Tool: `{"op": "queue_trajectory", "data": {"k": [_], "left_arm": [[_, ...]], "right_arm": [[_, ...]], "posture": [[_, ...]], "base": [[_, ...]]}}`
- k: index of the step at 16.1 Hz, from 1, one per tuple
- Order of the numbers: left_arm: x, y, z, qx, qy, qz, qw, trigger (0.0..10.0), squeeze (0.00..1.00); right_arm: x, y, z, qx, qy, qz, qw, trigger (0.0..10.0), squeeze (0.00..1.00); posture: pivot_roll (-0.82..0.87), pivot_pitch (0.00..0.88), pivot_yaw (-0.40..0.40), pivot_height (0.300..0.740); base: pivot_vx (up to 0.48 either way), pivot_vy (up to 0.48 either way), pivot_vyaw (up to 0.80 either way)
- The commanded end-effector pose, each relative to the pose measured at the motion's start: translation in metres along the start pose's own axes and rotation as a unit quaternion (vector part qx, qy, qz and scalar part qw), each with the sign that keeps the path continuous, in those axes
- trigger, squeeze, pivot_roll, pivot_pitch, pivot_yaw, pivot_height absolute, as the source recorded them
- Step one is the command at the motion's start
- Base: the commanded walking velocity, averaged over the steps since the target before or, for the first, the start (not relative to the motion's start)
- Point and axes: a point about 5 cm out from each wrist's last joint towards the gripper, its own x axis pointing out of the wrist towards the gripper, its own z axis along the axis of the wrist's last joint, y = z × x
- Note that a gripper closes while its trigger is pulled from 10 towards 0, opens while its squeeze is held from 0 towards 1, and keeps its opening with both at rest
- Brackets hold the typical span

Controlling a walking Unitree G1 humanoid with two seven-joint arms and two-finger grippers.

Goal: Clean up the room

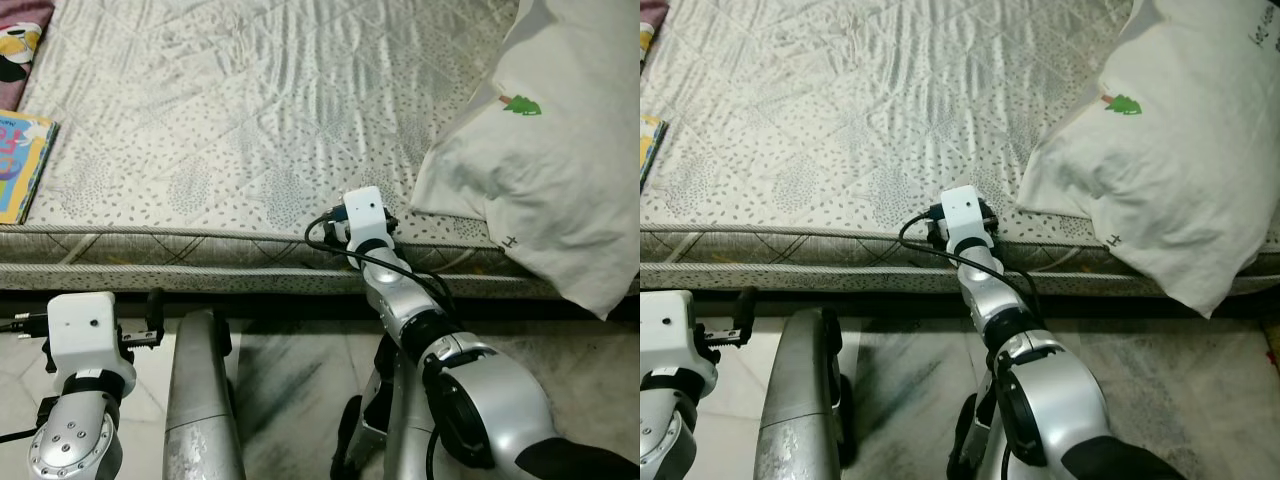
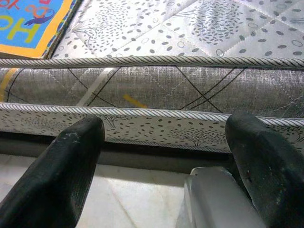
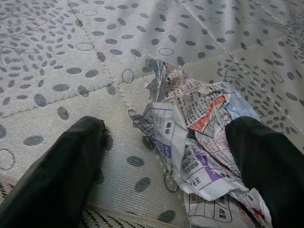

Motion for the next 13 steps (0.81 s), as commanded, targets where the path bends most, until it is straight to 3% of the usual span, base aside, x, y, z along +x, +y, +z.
{"op": "queue_trajectory", "data": {"k": [1, 4, 11, 13], "left_arm": [[-0.001, -0.001, -0.003, 0.003, 0.010, 0.002, 1.000, 10.0, 0.00], [0.009, -0.004, -0.002, -0.001, 0.002, -0.003, 1.000, 10.0, 0.00], [0.023, -0.018, 0.005, -0.035, -0.030, -0.026, 0.999, 10.0, 0.00], [0.025, -0.026, 0.007, -0.059, -0.031, -0.064, 0.996, 10.0, 0.00]], "right_arm": [[-0.004, 0.001, -0.019, 0.004, 0.048, 0.003, 0.999, 0.0, 0.00], [-0.002, 0.002, -0.015, 0.012, 0.048, 0.014, 0.999, 0.0, 0.00], [-0.001, -0.021, -0.017, 0.043, 0.062, -0.009, 0.997, 0.0, 0.00], [-0.001, -0.024, -0.018, 0.055, 0.069, -0.018, 0.996, 0.0, 0.00]], "posture": [[0.23, 0.324, -0.114, 0.531], [0.22, 0.279, -0.116, 0.531], [0.22, 0.206, -0.136, 0.531], [0.22, 0.195, -0.142, 0.531]], "base": [[0.000, 0.000, 0.00], [0.000, 0.000, 0.00], [0.000, 0.000, 0.00], [0.000, 0.000, 0.00]]}}
